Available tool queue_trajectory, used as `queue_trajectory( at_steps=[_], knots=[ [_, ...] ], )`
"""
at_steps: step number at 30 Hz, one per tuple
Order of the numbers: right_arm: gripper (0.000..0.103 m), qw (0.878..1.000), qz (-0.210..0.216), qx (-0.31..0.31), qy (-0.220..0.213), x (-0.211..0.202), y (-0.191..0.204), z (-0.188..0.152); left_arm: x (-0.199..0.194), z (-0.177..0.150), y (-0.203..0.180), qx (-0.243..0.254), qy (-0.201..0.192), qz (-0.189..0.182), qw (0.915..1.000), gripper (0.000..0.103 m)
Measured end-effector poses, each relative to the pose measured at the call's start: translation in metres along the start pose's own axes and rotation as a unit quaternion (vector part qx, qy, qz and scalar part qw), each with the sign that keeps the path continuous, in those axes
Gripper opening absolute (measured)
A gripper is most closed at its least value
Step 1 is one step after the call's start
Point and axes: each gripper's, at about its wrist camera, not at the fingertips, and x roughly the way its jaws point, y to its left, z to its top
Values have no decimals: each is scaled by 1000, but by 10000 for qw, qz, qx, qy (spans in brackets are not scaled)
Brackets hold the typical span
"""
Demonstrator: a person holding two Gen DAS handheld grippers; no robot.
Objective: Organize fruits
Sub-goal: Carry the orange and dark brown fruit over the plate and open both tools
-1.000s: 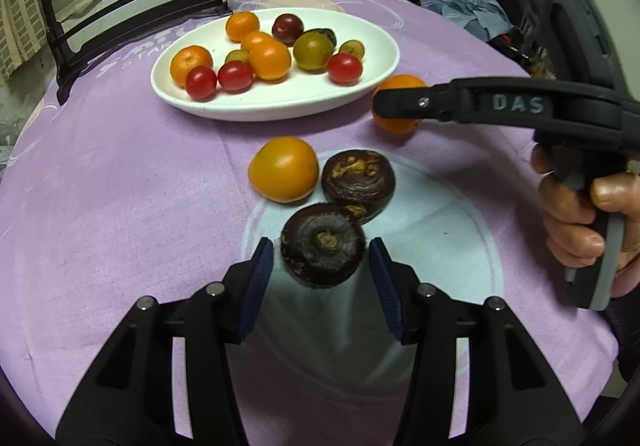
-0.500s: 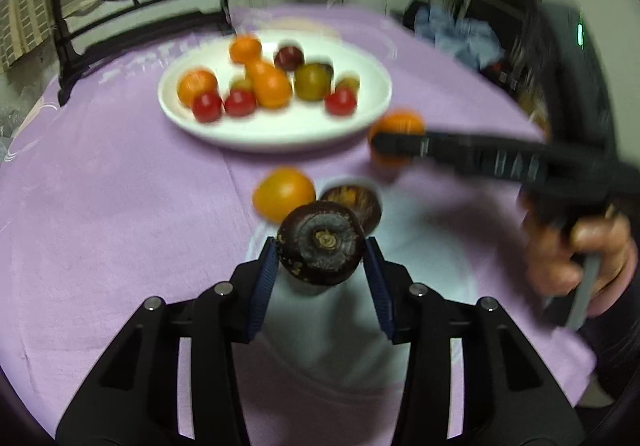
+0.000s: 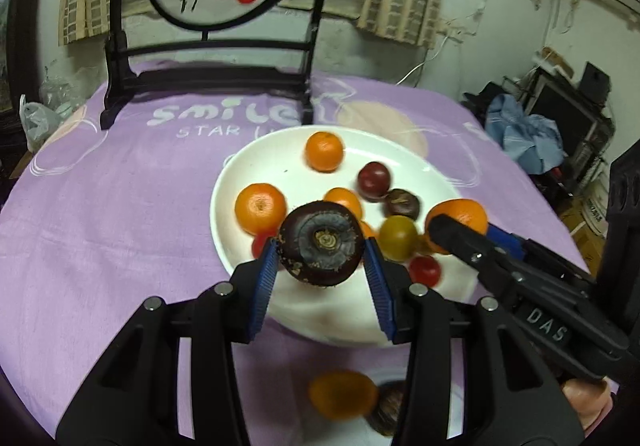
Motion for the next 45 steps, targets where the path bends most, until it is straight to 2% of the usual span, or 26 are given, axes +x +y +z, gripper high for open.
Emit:
queue_trajectory(
  at_steps=[3,5,7,9,10,12,14,18,21,25,28,45],
  knots=[
    [45,10000,8,1,32,4,-2,1,13,-1,6,-30,134,63,9999,45],
    [50,10000,55,41,67,0,-3,3,19,-1,9,-55,197,129,9997,46],
    [50,9998,108,126,-50,-11,-4,6,16,-1,12,-121,117,157,9997,74],
    [54,9996,162,176,-170,-23,-2,6,2,-1,14,-220,-103,246,9994,86],
    [59,9994,204,178,-205,-30,0,4,-6,-1,15,-278,-189,253,9991,88],
    [60,9994,260,133,-193,-38,4,-2,-20,-2,18,-372,-288,223,9986,93],
    [60,9994,331,-18,-55,-46,12,-12,-37,-7,23,-471,-408,365,9974,98],
    [60,9975,472,-451,283,-56,30,-38,-57,-19,30,-416,-538,708,9952,101],
    [61,9925,568,-780,754,-51,45,-61,-61,-32,39,-442,-404,1017,9930,101],
    [61,9851,366,-1313,1051,-41,64,-78,-60,-43,54,-690,-125,964,9929,101],
    [61,9806,178,-1560,1174,-36,69,-84,-61,-43,57,-745,-157,1018,9919,101],
    [61,9687,-160,-2056,1378,-26,75,-99,-60,-45,52,-548,-141,1126,9920,101]
  ],
)
